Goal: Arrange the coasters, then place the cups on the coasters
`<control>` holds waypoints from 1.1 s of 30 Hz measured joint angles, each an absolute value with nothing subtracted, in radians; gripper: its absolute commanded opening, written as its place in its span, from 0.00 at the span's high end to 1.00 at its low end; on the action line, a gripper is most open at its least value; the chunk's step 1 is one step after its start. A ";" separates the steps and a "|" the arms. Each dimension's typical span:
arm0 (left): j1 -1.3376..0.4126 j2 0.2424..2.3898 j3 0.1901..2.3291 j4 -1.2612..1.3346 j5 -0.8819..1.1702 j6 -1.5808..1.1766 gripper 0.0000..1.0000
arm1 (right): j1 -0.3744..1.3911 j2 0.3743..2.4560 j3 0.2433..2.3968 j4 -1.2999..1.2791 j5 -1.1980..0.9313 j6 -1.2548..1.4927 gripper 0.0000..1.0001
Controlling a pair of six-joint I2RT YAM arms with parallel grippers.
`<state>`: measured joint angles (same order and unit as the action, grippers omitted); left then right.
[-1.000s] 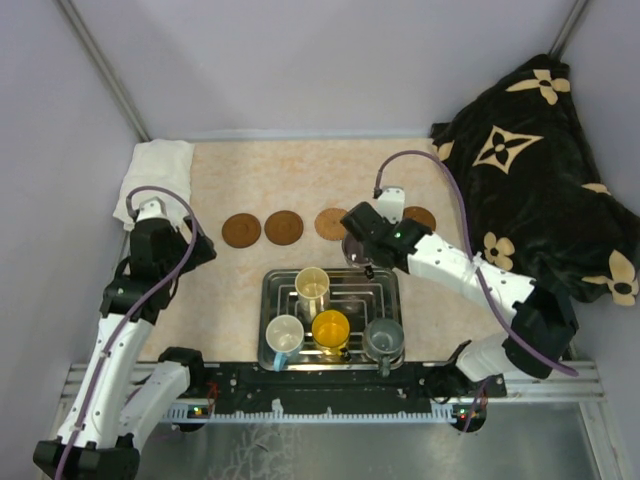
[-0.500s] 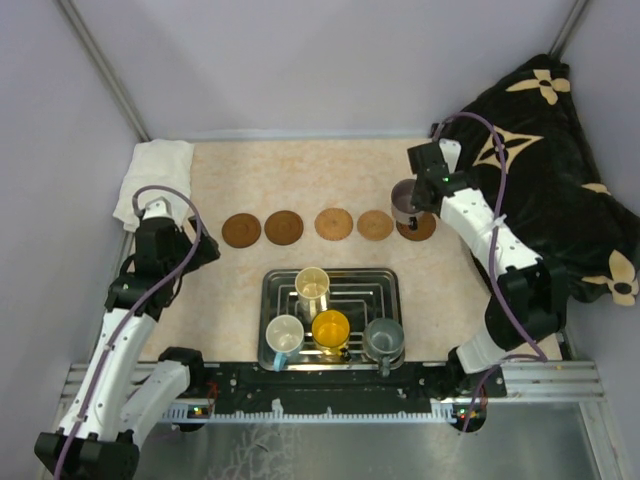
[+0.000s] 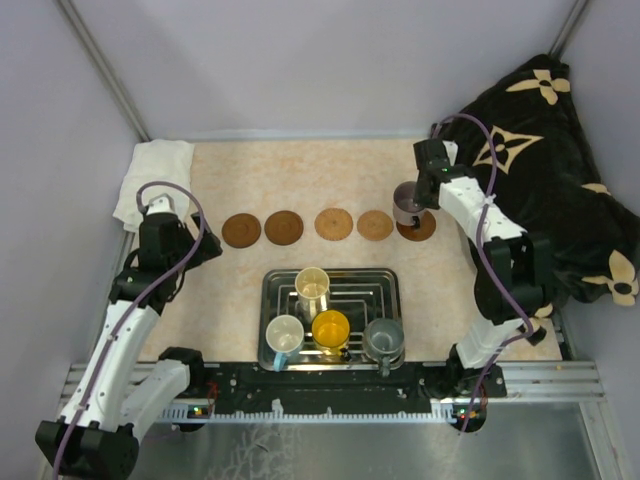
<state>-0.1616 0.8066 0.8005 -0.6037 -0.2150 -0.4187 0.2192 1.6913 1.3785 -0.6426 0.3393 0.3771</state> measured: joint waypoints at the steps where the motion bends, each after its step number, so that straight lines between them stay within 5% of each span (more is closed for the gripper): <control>1: -0.162 0.810 0.801 -0.603 -0.215 -0.419 0.00 | 0.215 1.699 1.378 -0.636 0.337 0.375 1.00; 33: -0.162 0.843 0.794 -0.582 -0.216 -0.419 0.00 | 0.147 1.757 1.348 -0.593 0.307 0.367 1.00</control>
